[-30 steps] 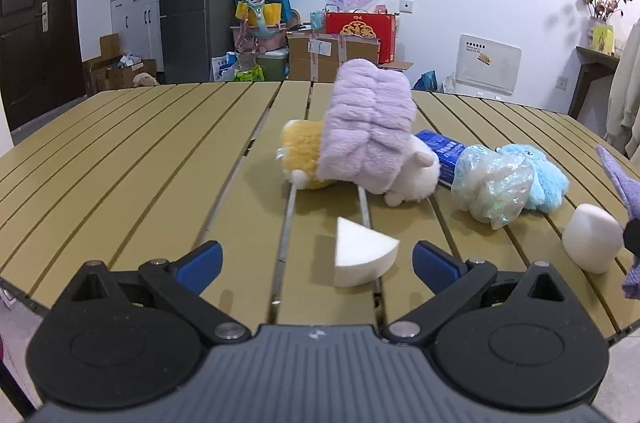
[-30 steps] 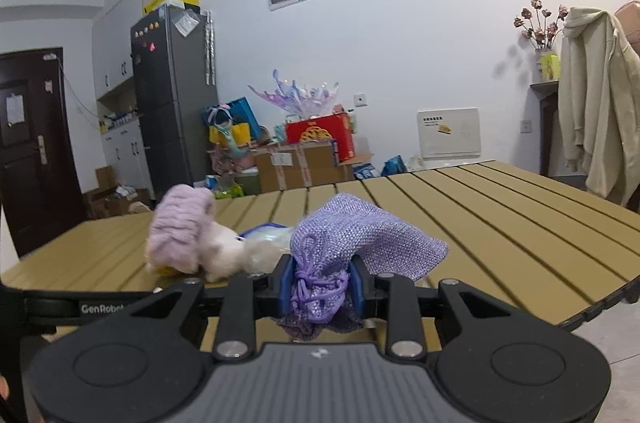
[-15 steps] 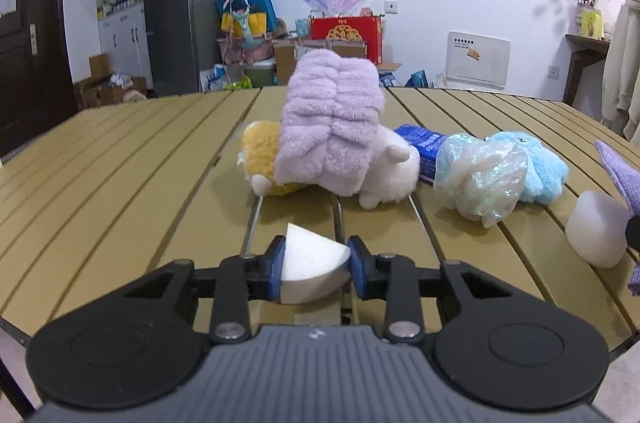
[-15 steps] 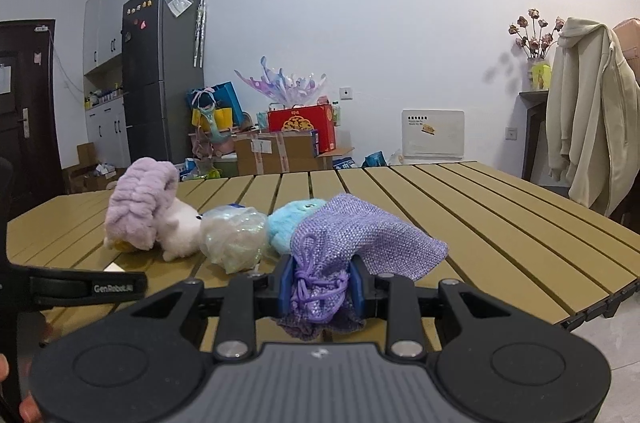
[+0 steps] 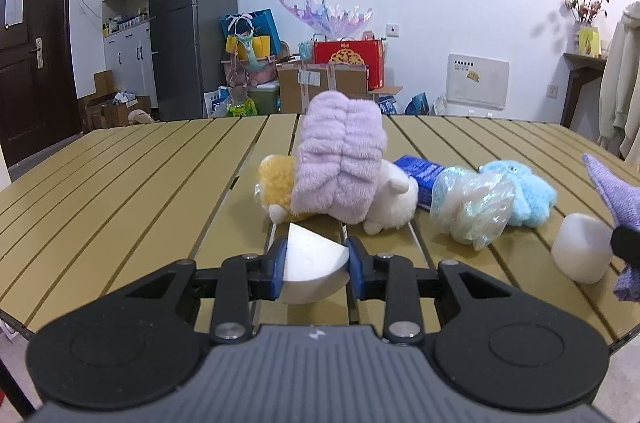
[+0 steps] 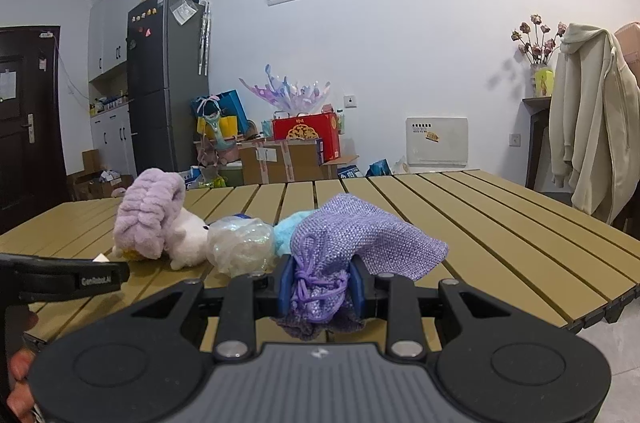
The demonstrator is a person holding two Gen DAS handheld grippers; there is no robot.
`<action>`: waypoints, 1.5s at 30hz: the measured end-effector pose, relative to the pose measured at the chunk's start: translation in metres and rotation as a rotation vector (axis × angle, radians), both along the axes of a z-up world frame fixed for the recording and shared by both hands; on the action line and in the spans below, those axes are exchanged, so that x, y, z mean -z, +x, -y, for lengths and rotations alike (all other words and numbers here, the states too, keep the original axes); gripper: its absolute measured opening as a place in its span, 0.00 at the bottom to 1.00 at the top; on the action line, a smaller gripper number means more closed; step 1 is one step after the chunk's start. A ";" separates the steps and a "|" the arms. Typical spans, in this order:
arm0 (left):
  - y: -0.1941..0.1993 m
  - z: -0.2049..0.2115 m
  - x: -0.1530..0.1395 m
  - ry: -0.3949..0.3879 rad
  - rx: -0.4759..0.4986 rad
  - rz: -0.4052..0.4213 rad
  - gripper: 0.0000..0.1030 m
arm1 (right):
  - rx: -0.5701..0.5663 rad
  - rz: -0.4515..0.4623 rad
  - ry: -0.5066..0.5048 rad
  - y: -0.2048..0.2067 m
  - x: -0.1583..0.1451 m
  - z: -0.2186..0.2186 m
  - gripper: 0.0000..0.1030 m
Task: Collect trash
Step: 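Carry the foam wedge and purple bag off the table over the black bin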
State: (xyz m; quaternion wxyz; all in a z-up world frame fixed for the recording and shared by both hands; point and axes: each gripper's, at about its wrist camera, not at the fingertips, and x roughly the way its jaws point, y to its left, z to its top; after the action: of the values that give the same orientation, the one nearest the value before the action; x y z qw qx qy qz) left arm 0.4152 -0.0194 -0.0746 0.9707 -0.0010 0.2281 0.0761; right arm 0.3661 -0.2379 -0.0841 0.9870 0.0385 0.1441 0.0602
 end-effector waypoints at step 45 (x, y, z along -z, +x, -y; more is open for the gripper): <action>-0.167 -0.052 -0.055 -0.064 -0.039 0.014 0.30 | -0.193 0.049 -0.028 -0.144 -0.026 -0.023 0.27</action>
State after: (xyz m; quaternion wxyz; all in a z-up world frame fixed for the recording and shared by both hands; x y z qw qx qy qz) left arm 0.2477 0.0329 -0.0198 0.9700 -0.0372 0.2238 0.0878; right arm 0.2218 -0.2144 -0.0585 0.9803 0.0093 0.1236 0.1538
